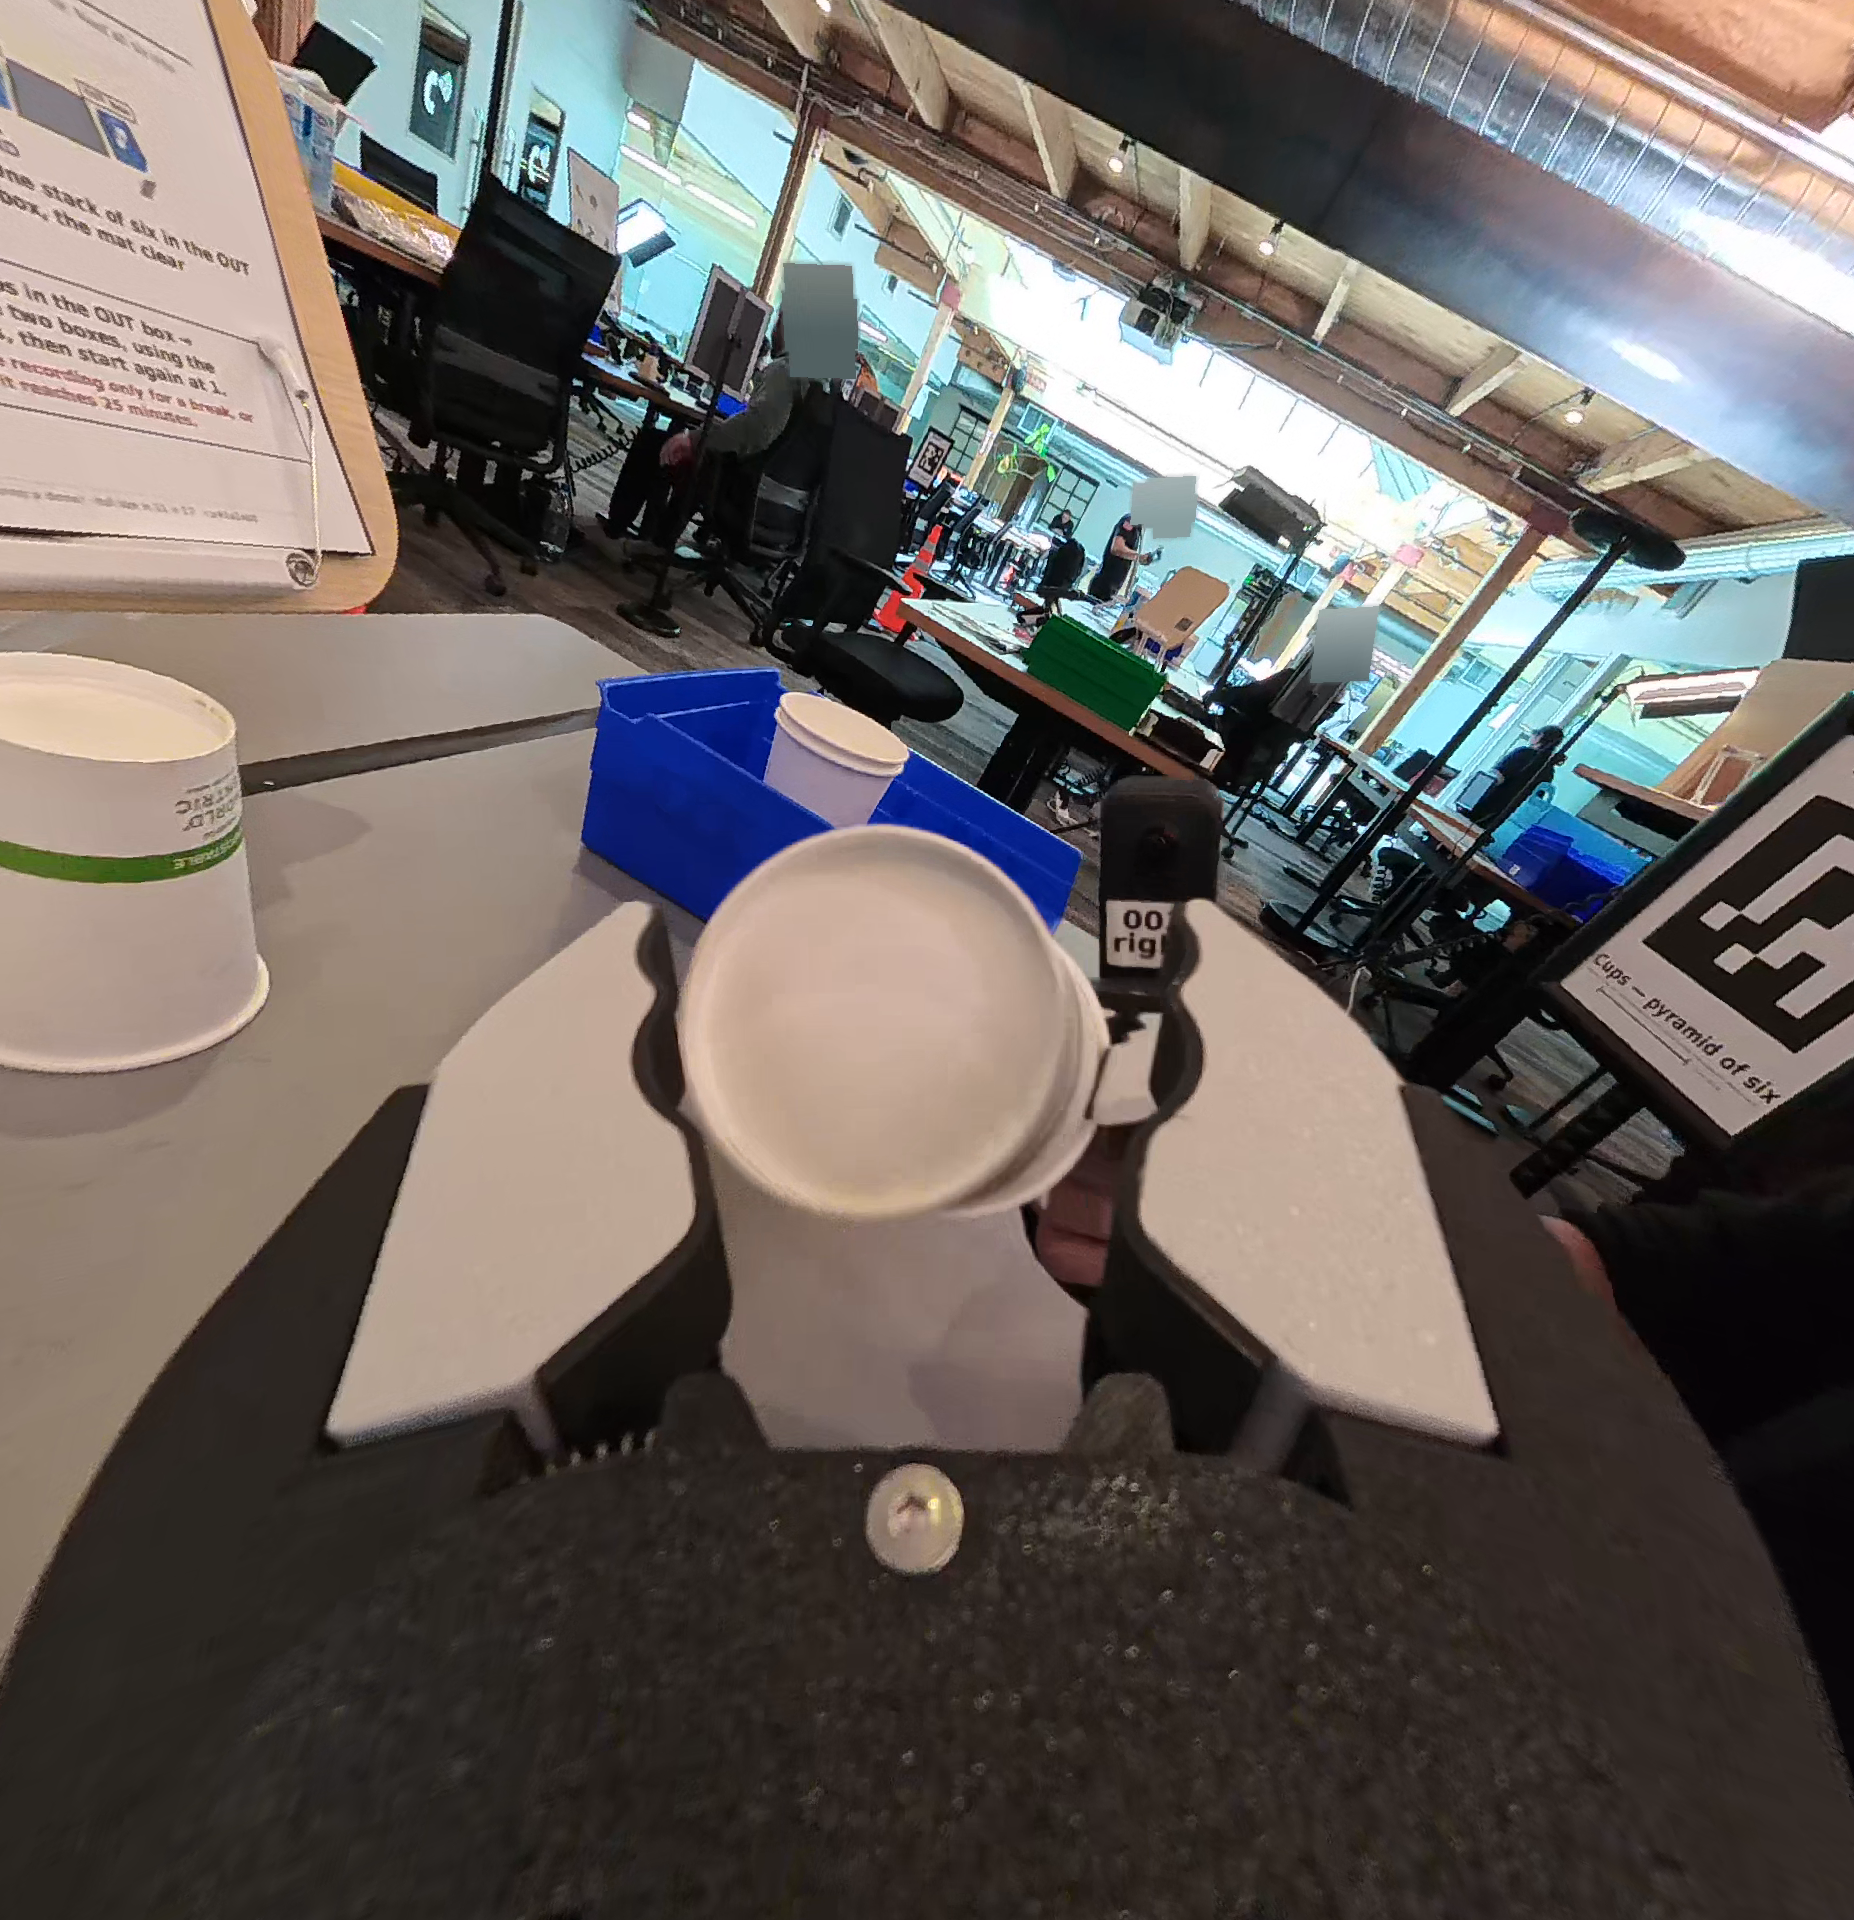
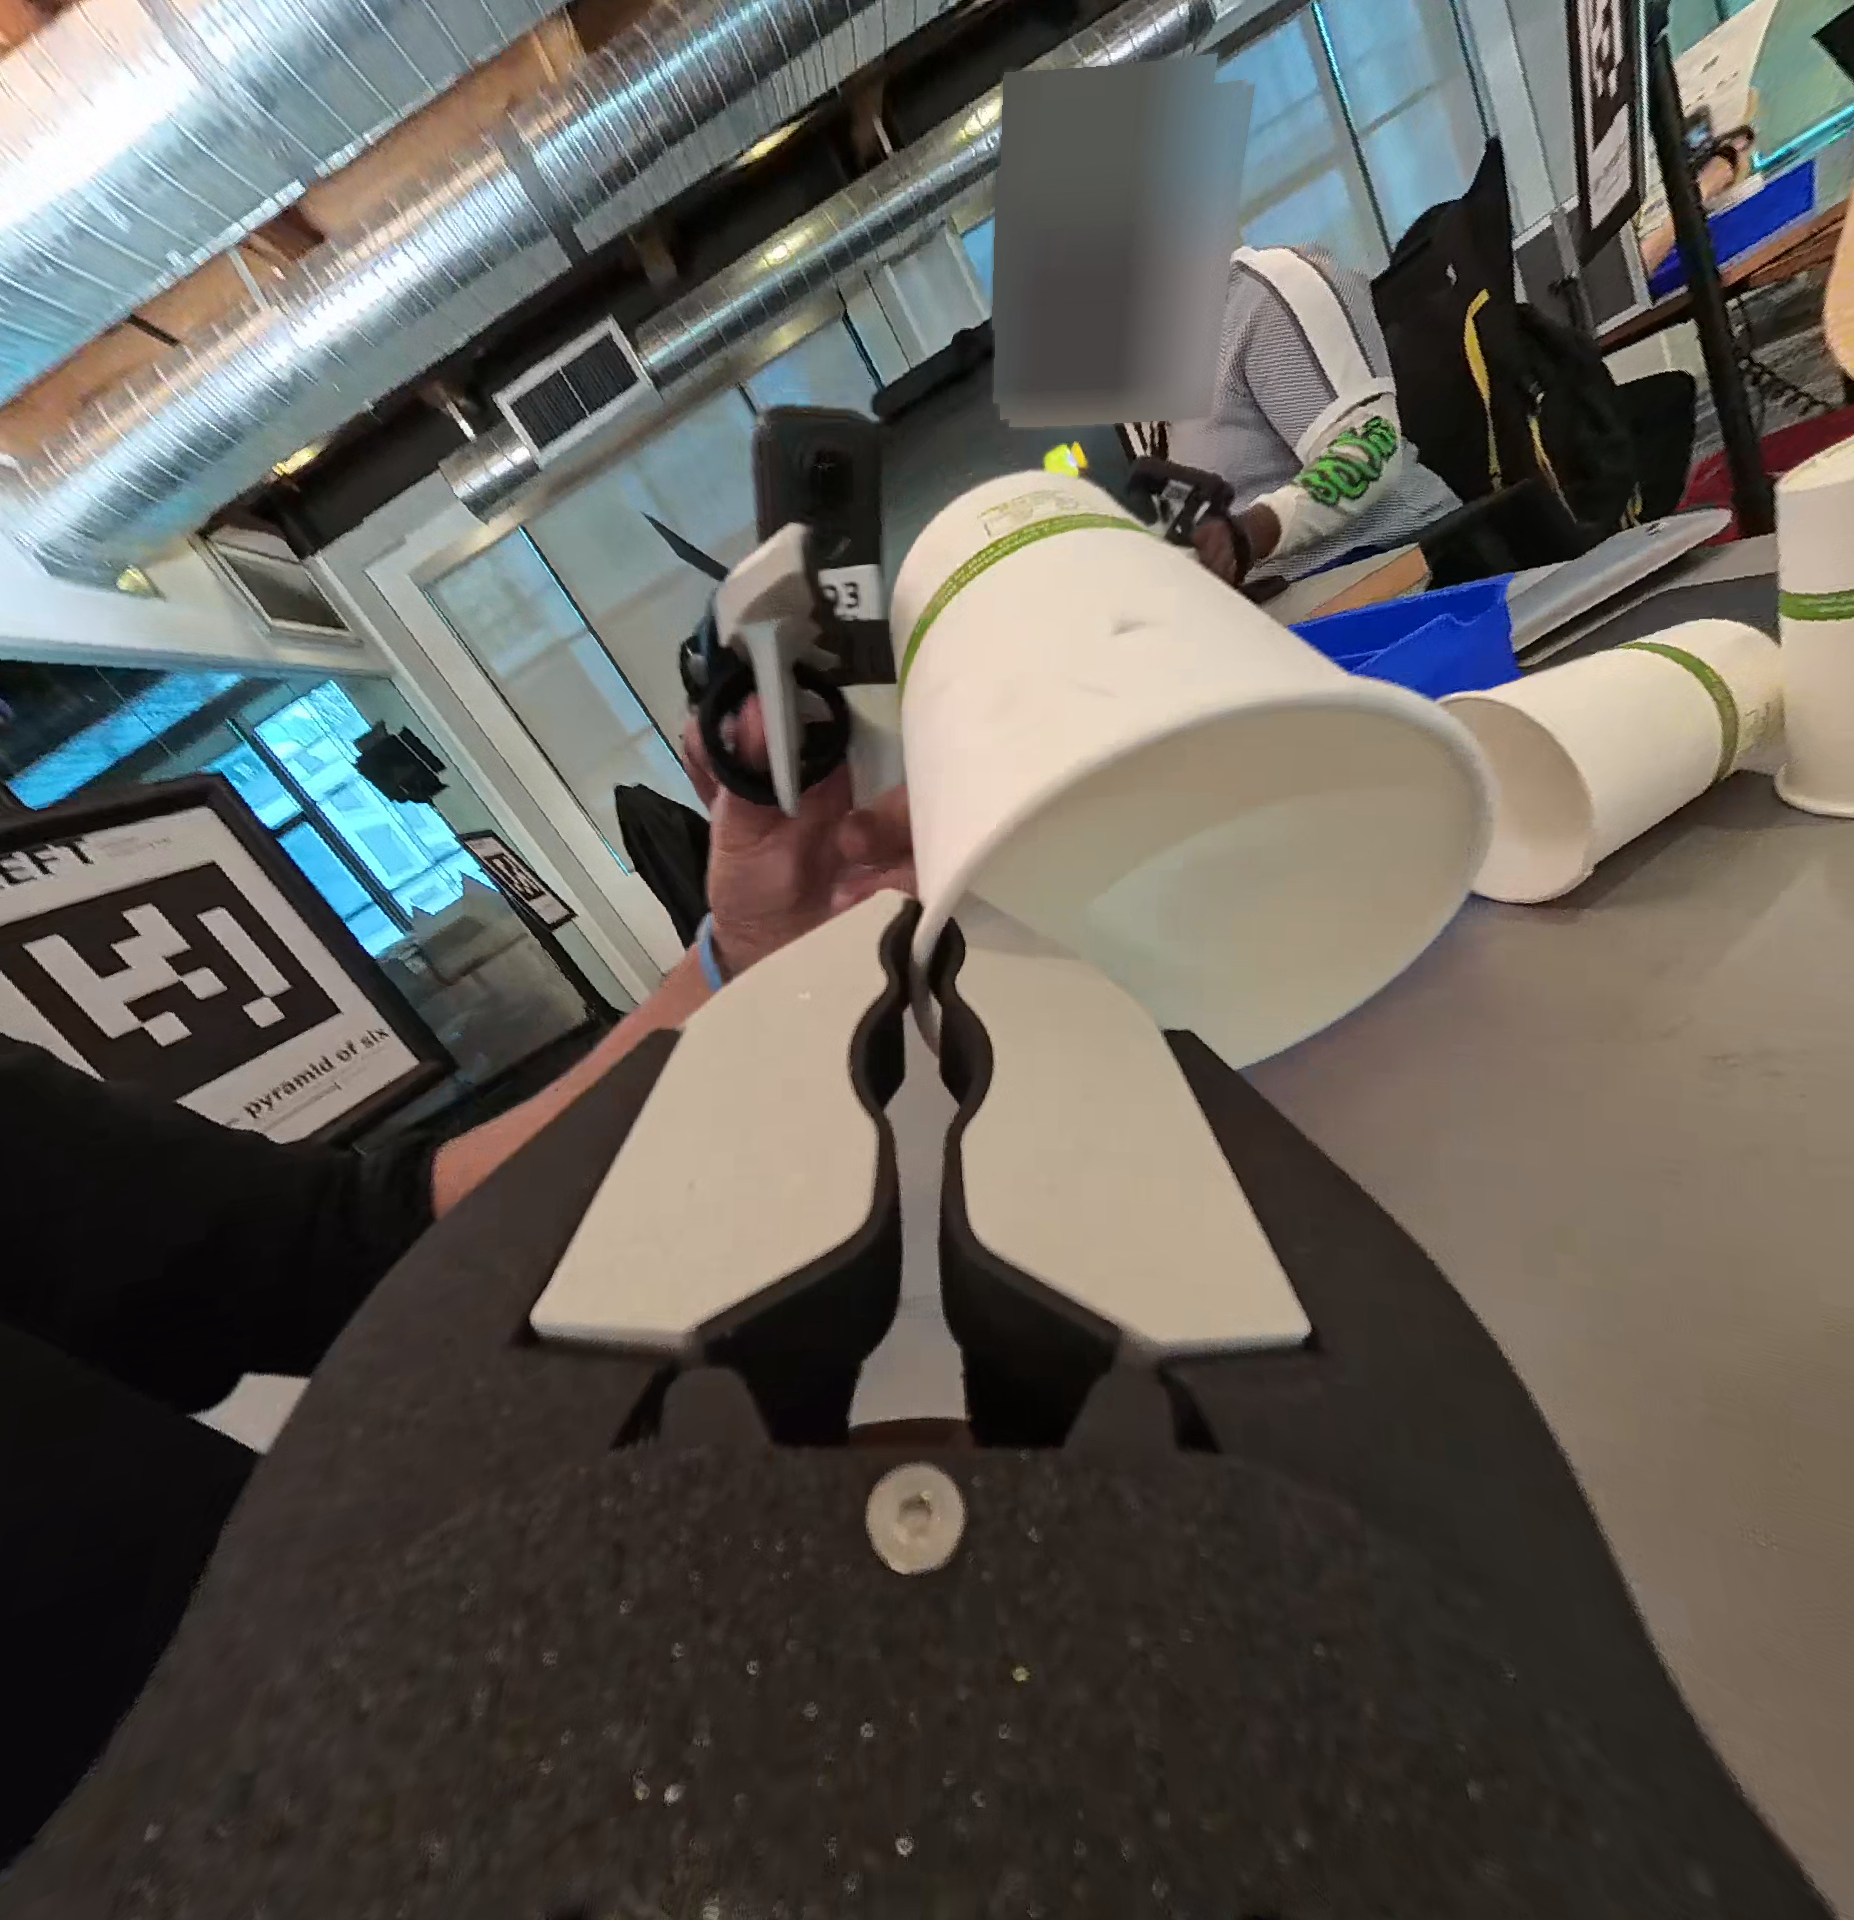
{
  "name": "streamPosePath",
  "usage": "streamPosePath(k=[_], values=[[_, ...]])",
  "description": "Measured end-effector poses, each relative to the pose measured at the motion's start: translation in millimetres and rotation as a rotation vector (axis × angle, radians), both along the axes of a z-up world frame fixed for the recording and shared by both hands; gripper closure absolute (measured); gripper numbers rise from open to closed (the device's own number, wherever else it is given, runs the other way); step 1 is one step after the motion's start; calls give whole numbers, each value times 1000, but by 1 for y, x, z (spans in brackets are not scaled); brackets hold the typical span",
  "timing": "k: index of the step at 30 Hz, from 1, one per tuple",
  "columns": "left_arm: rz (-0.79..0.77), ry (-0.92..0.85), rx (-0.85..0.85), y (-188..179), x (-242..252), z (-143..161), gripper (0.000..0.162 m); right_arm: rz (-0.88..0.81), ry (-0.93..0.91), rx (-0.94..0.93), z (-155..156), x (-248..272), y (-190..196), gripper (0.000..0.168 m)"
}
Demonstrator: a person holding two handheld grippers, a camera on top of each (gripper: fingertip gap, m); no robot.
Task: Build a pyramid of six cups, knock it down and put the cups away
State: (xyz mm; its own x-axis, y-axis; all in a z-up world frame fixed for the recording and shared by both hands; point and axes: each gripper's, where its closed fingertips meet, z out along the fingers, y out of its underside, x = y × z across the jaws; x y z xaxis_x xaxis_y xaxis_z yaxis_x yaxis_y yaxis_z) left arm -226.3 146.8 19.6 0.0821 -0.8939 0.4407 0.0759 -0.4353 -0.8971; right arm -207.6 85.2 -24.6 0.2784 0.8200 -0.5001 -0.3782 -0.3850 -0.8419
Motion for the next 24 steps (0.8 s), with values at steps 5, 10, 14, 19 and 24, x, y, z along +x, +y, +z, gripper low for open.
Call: streamPosePath(k=[5, 10, 14, 19, 24], values=[[167, 195, 68, -10, -42, -21, 64, -108, -288, 69, 7, 31, 3, 168], [325, 188, -28, -43, -71, -57, 73, -381, -873, 219, 78, 155, 11, 168], [332, 192, -32, -63, -74, -84, 76, -466, -1403, 109, 121, 279, 21, 168], [290, 187, -58, -62, -69, -90, 80, -194, -1773, -187, 90, 356, 39, 168], [259, 220, -50, -68, -63, -97, 79, 34, -1938, -363, 41, 372, 47, 168]])
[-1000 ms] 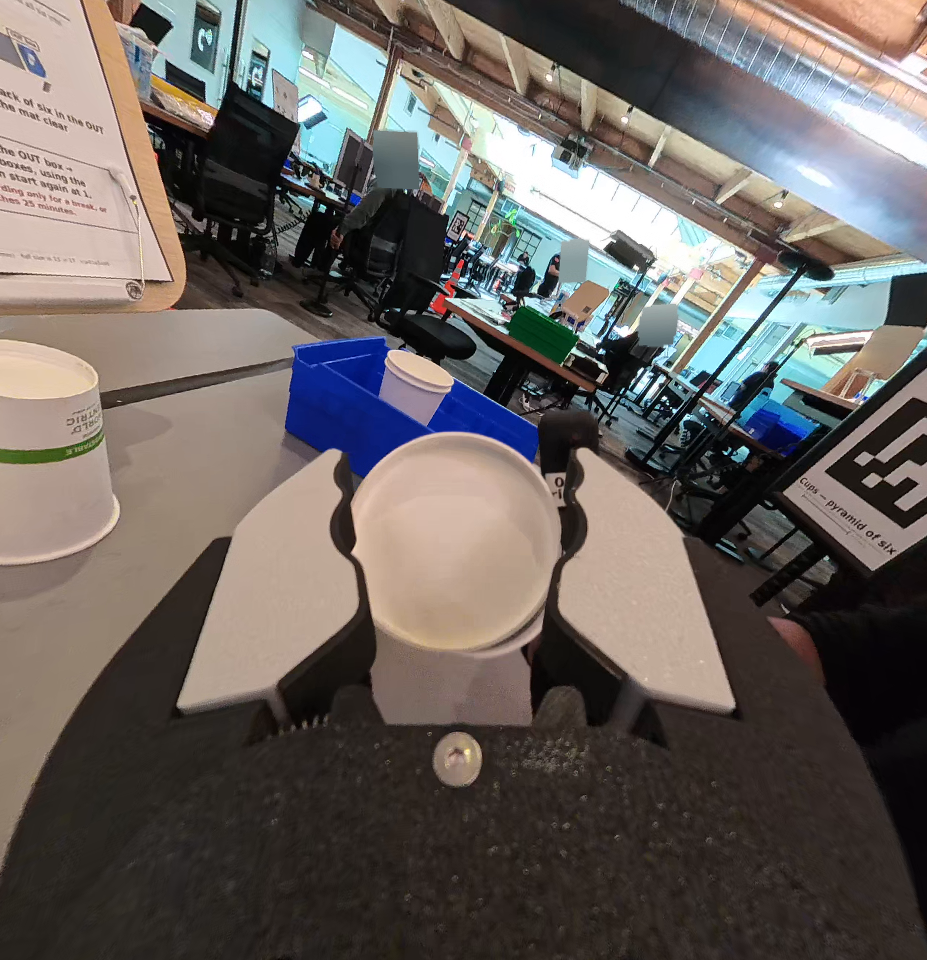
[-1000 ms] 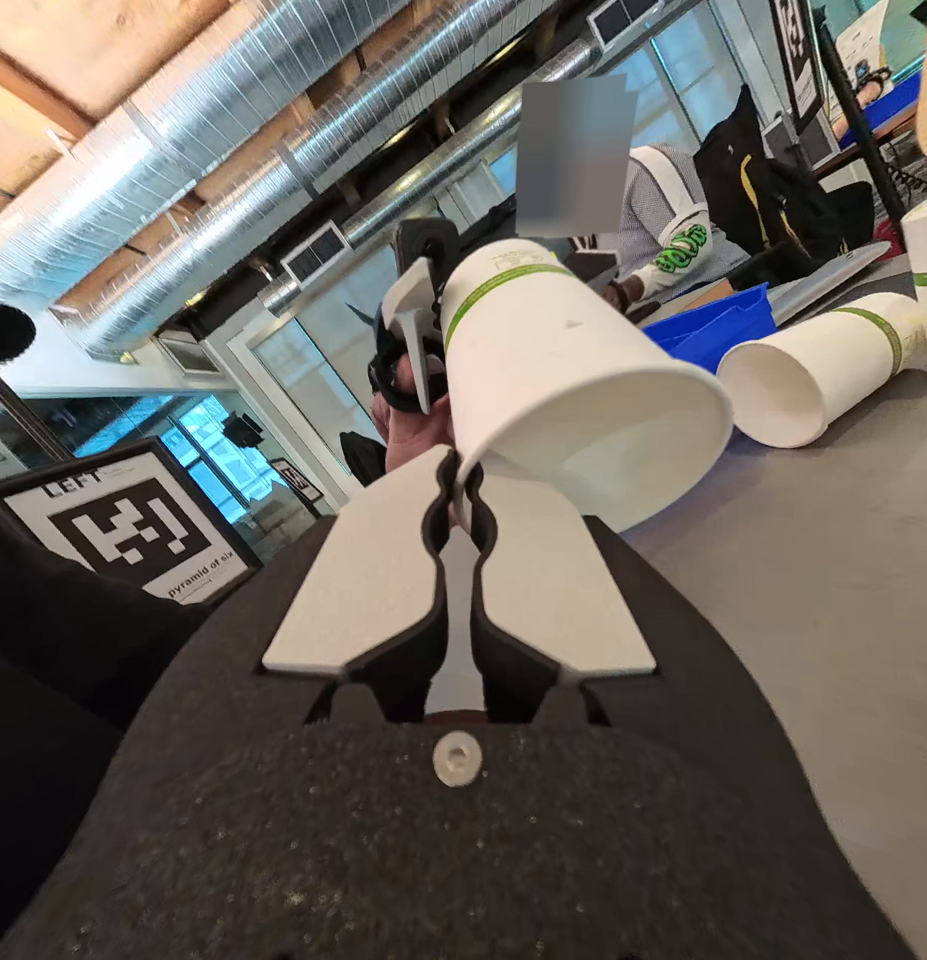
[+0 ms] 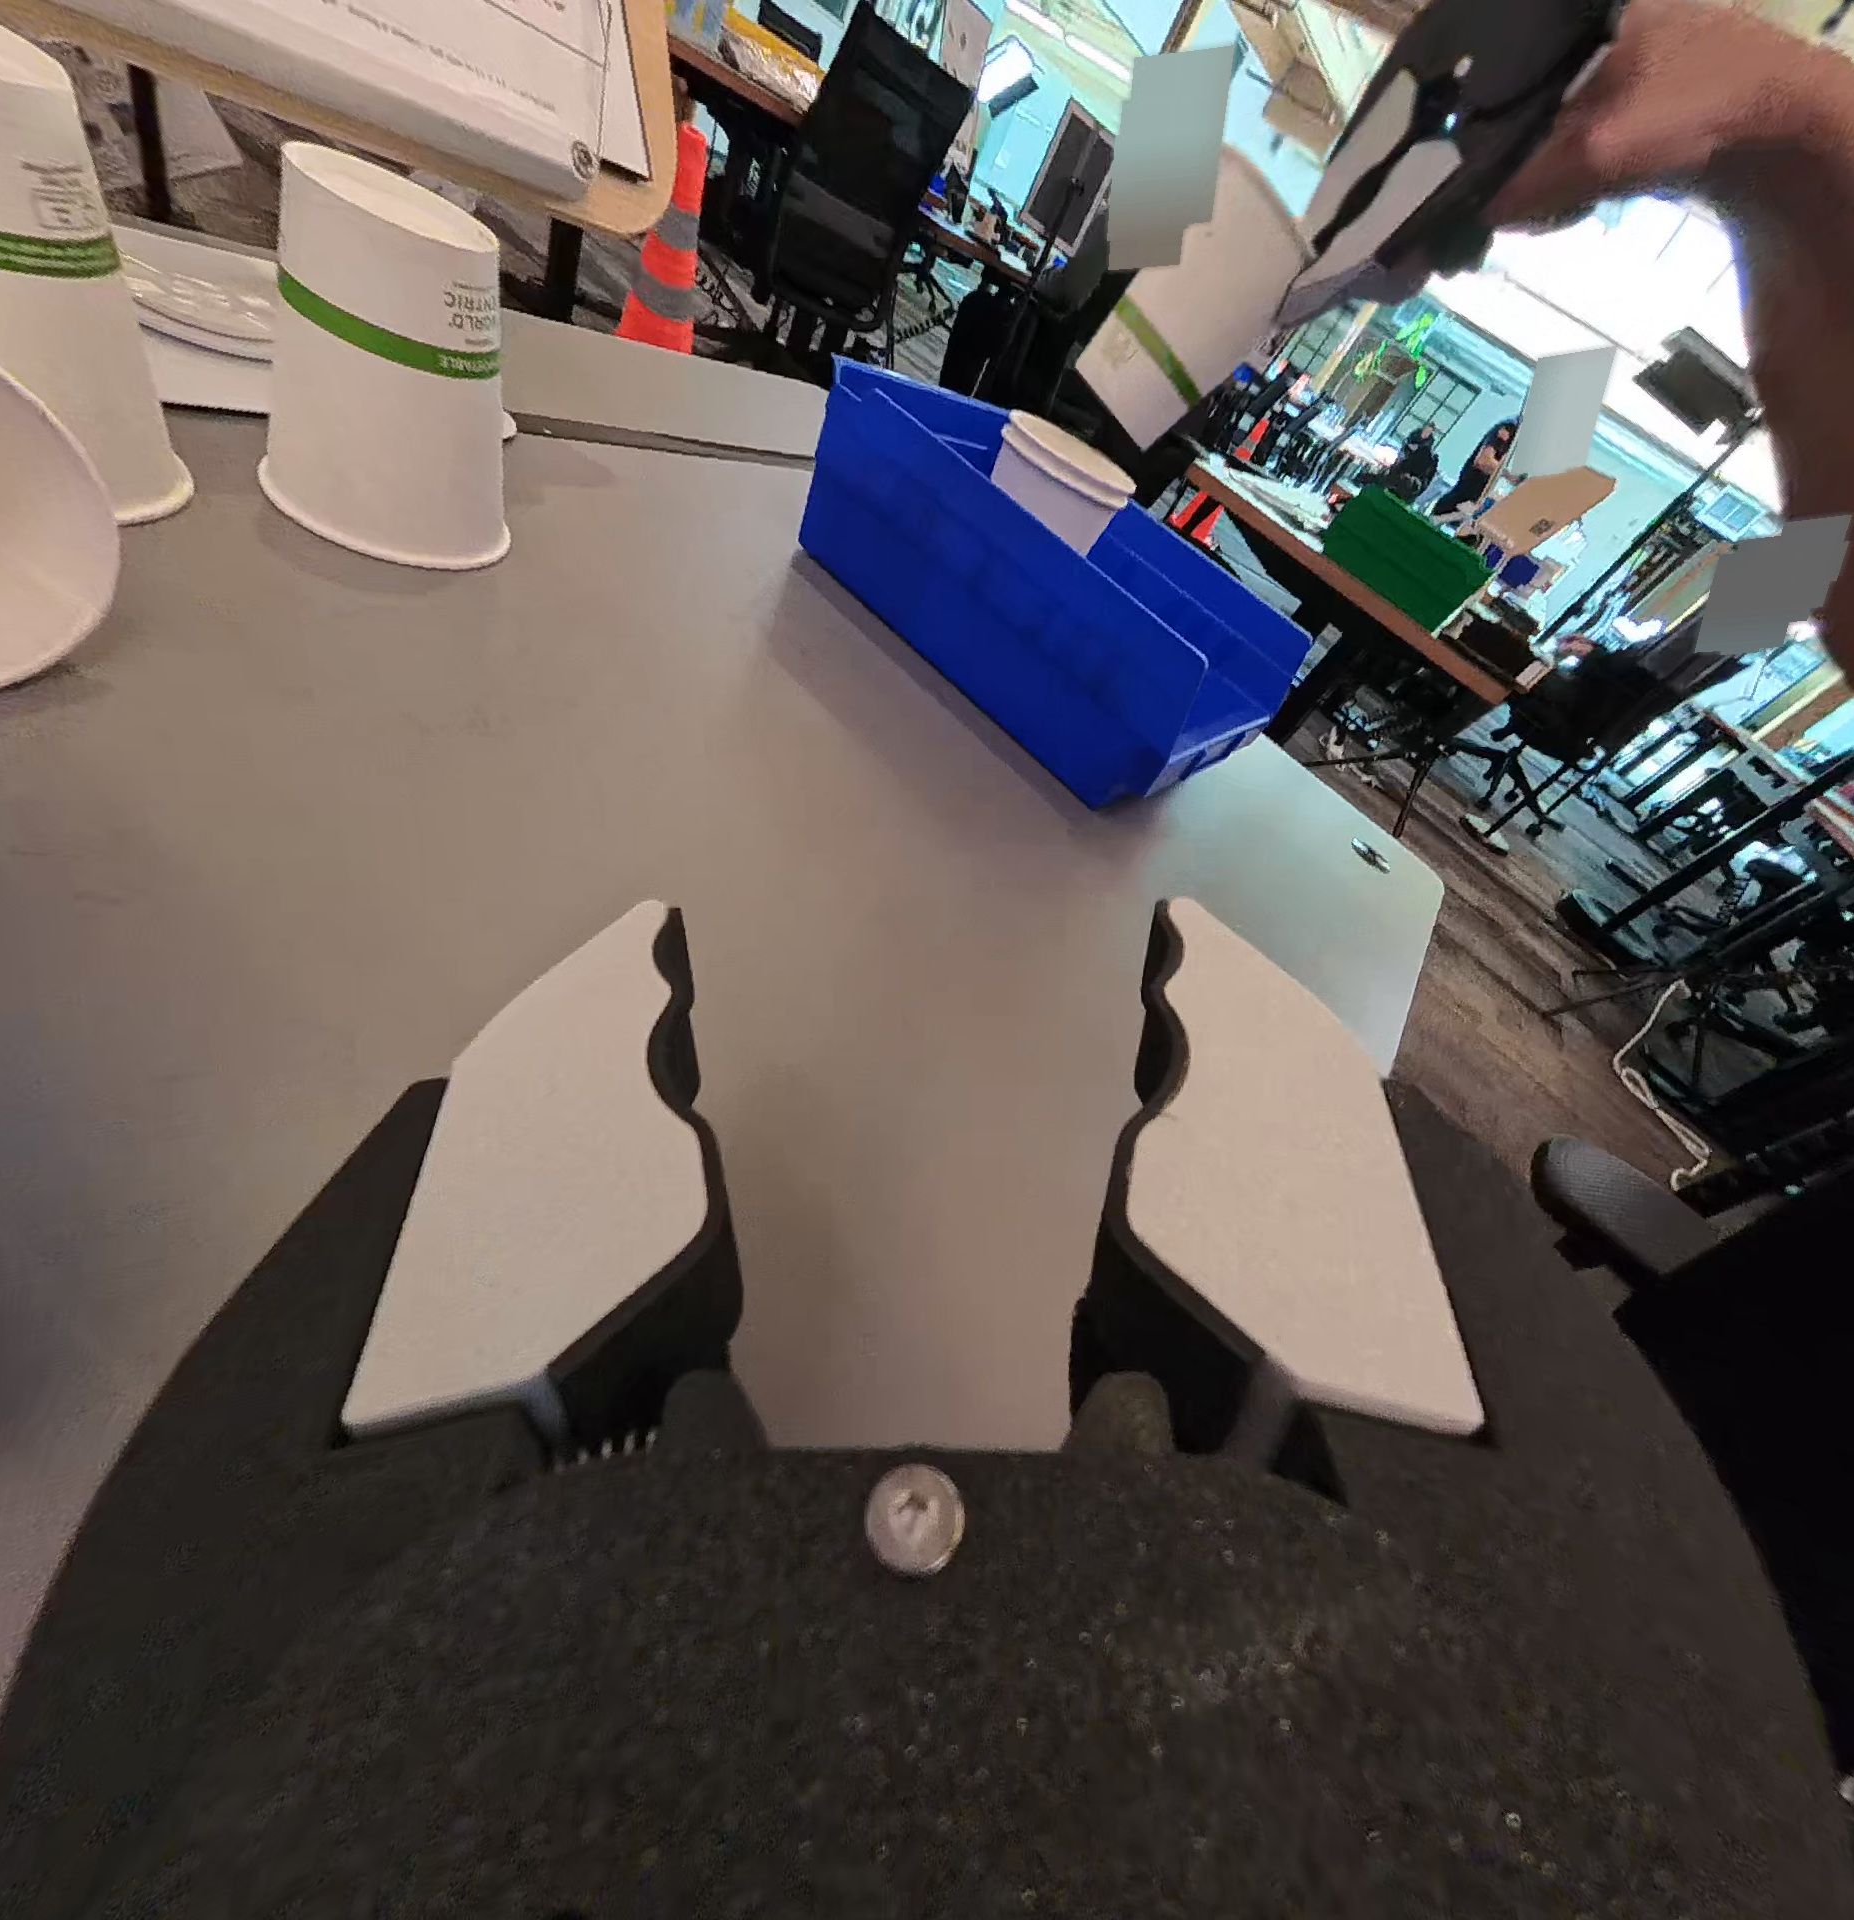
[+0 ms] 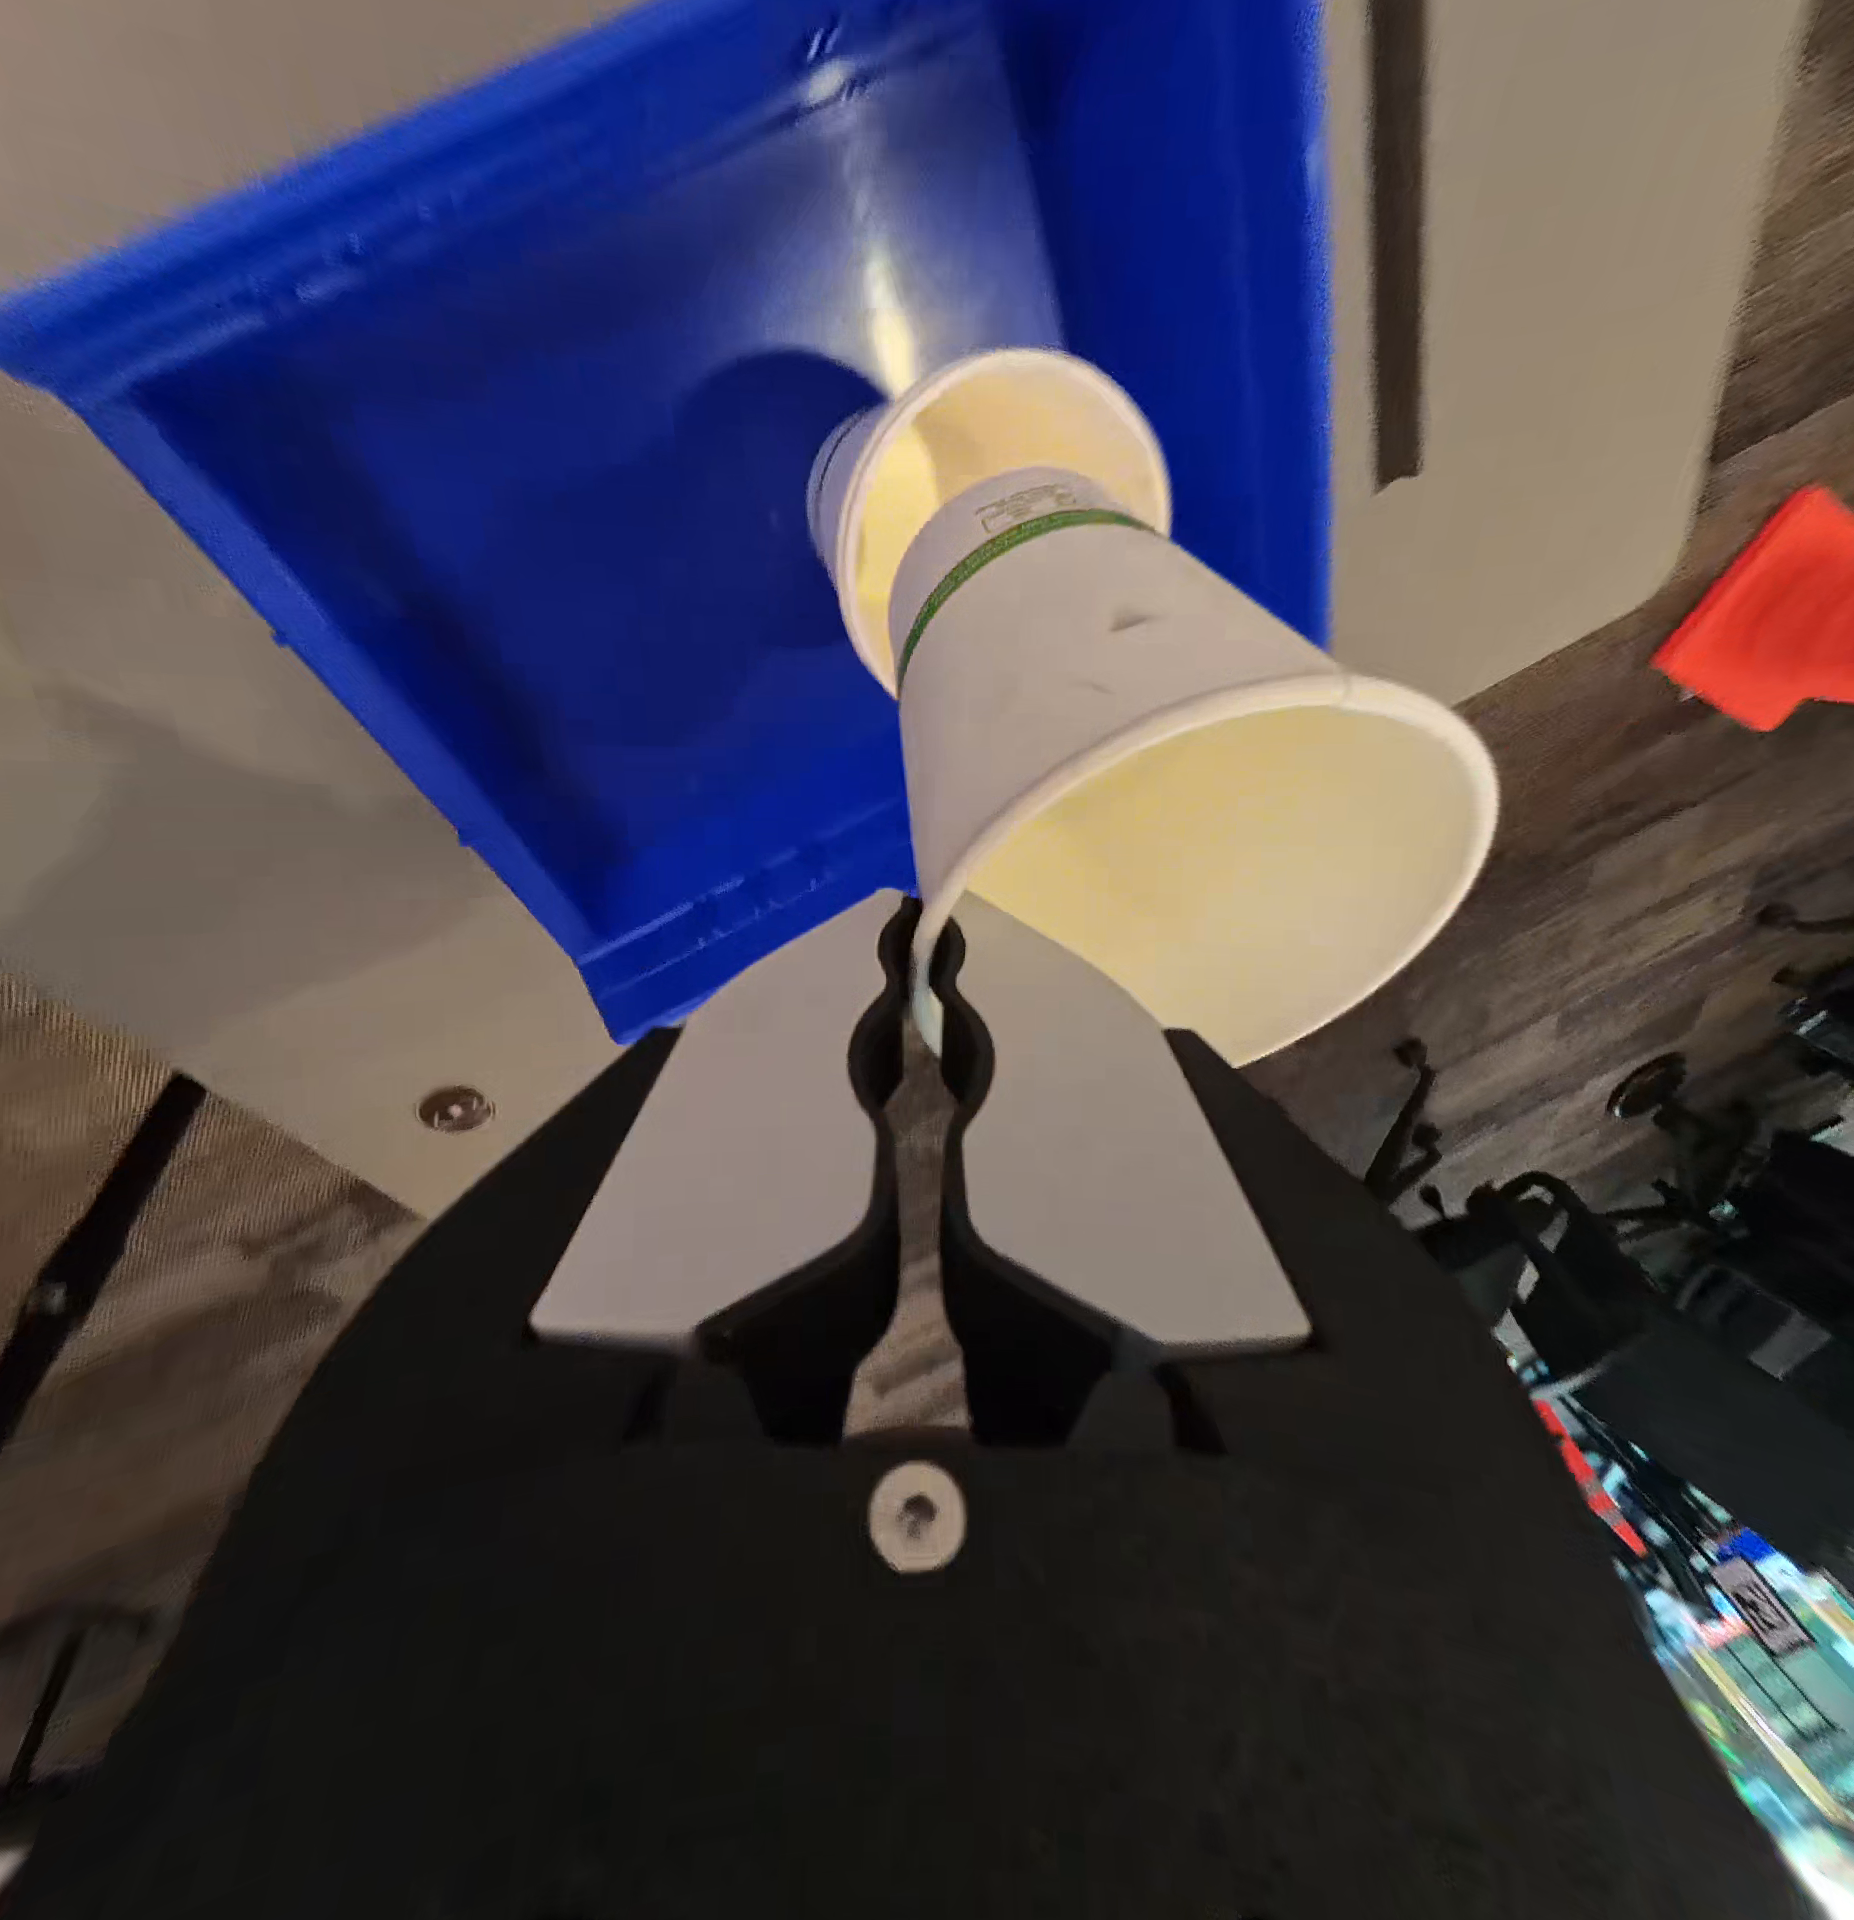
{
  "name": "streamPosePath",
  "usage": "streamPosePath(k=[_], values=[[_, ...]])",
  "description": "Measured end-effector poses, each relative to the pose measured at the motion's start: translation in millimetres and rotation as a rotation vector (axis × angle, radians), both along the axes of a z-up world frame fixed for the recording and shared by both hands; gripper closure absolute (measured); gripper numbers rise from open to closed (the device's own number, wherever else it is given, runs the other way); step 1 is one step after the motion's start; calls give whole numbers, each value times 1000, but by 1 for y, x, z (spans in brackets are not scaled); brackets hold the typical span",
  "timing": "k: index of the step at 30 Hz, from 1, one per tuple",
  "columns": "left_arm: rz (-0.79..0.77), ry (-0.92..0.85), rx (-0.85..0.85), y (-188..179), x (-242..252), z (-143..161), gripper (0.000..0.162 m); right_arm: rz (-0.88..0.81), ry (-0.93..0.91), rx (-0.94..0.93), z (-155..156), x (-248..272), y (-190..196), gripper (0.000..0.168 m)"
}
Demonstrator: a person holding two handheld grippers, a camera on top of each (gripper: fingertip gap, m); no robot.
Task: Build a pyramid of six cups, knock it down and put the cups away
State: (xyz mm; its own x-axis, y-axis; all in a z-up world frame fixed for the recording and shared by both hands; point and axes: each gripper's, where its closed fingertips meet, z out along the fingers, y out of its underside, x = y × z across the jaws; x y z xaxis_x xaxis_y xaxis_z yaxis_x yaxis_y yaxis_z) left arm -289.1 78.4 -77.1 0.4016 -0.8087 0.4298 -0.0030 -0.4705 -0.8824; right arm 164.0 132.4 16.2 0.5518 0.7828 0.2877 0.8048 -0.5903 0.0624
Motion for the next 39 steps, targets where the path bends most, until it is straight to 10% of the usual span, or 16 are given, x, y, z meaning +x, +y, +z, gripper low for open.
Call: streamPosePath(k=[16, 23, 29, 34, 39], values=[[-76, 70, 16, -18, 20, -12, 79, -27, 120, -309, -97, -16, 9, 144], [-73, 93, 15, -17, 20, -18, 79, -83, 208, -43, -74, -21, 25, 131], [53, 174, 36, 1, 8, -20, 81, -70, 977, 569, -10, -171, -19, 122], [137, 437, 206, 31, -1, 2, 87, -53, 1387, 526, -89, -308, -89, 117], [315, 914, 506, 120, -34, 47, 92, 32, 1245, 507, -133, -346, -110, 118]])
